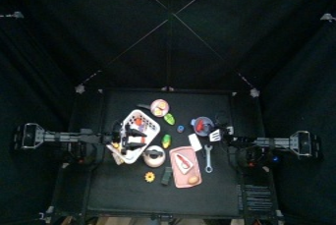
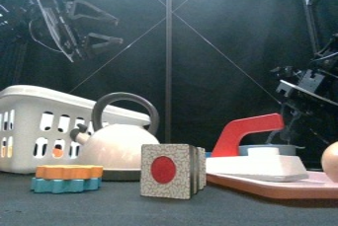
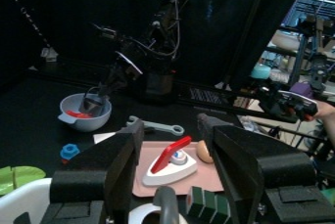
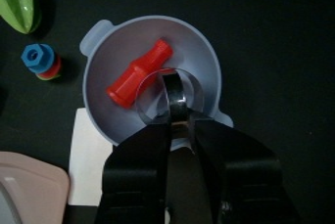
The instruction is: Grab cookie cutter
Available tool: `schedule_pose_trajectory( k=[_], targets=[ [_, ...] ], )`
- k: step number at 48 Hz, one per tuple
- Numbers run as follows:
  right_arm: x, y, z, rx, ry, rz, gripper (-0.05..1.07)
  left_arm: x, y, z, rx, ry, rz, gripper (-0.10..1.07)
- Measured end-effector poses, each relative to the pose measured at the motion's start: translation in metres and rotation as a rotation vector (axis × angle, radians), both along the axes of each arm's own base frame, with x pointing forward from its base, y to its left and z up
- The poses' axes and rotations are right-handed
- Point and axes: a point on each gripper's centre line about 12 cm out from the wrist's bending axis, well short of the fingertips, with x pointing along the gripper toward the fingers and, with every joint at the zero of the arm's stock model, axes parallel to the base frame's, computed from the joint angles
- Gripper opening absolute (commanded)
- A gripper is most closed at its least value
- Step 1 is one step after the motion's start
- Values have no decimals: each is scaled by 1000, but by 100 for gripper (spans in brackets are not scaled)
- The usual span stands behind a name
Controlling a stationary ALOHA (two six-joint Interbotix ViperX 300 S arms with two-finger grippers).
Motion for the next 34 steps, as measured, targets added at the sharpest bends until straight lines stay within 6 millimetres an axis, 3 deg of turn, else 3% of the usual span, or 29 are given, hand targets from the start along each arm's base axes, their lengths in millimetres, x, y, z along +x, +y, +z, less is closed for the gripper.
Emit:
schedule_pose_trajectory(
  k=[34],
  targets=[
    [5, -1, 7, -9, -23, 2, 59, 0, 0, 0, -1, 1, 0, 86]
  ],
)
